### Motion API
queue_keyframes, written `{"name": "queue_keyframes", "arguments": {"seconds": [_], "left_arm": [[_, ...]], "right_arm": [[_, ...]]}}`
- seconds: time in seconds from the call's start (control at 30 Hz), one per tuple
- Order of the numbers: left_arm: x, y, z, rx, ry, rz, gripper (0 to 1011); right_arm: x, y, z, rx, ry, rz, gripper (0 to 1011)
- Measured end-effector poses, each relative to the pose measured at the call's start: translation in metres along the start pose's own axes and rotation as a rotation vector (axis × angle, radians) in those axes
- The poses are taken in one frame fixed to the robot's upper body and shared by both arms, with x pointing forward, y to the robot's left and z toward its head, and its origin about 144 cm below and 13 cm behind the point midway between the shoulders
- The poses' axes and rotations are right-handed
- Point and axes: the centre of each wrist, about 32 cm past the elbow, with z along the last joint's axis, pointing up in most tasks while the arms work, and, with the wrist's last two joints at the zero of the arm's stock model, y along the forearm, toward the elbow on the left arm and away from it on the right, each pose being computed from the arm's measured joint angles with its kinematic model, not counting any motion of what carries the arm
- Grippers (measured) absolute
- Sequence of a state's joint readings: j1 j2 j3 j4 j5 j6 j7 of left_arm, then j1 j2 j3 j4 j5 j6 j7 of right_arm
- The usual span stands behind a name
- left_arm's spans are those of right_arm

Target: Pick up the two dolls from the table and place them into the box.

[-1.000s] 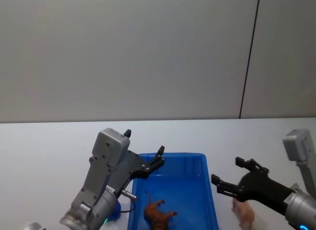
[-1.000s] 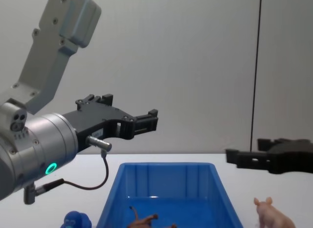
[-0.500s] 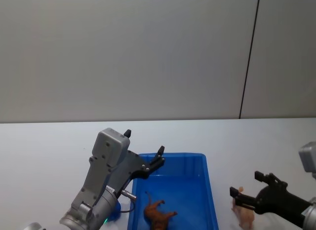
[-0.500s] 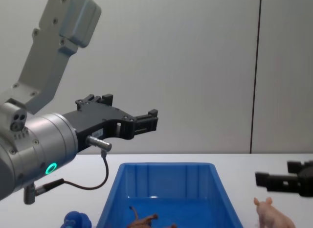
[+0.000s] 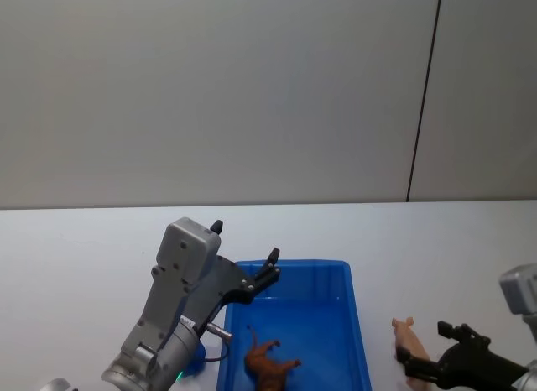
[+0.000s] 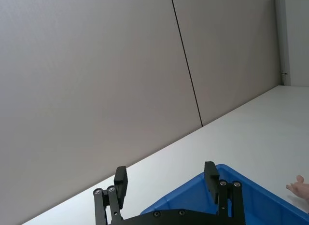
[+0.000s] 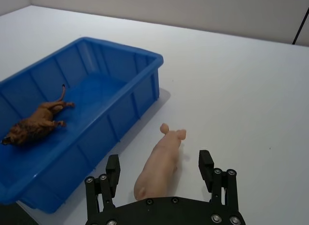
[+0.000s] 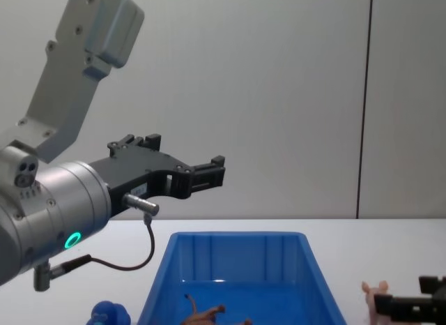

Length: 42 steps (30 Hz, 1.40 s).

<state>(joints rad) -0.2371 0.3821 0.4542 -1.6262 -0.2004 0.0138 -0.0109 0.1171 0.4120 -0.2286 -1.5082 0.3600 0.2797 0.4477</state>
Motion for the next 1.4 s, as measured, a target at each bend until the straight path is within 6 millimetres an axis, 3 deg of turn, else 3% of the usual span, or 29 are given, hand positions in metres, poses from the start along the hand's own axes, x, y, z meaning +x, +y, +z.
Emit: {"name": "queue_keyframes", "arguments": {"seconds": [0.1, 0.37, 0.6, 0.87, 1.2, 1.4], "left_arm": [[0.000, 0.000, 0.000, 0.000, 0.000, 0.000, 1003], [0.000, 0.000, 0.000, 0.000, 0.000, 0.000, 1003], [0.000, 0.000, 0.000, 0.000, 0.000, 0.000, 1003], [0.000, 0.000, 0.000, 0.000, 0.000, 0.000, 1003], [0.000, 0.000, 0.000, 0.000, 0.000, 0.000, 1003], [0.000, 0.000, 0.000, 0.000, 0.000, 0.000, 1003]], "right_arm": [[0.000, 0.002, -0.003, -0.015, 0.007, 0.003, 994], [-0.001, 0.009, -0.011, -0.047, 0.035, 0.011, 832], [-0.001, 0.014, -0.014, -0.061, 0.053, 0.013, 588], [-0.002, 0.016, -0.015, -0.047, 0.041, -0.001, 379], [-0.005, 0.013, -0.003, 0.022, -0.016, -0.019, 379], [-0.008, 0.010, 0.015, 0.097, -0.061, 0.000, 378]]}}
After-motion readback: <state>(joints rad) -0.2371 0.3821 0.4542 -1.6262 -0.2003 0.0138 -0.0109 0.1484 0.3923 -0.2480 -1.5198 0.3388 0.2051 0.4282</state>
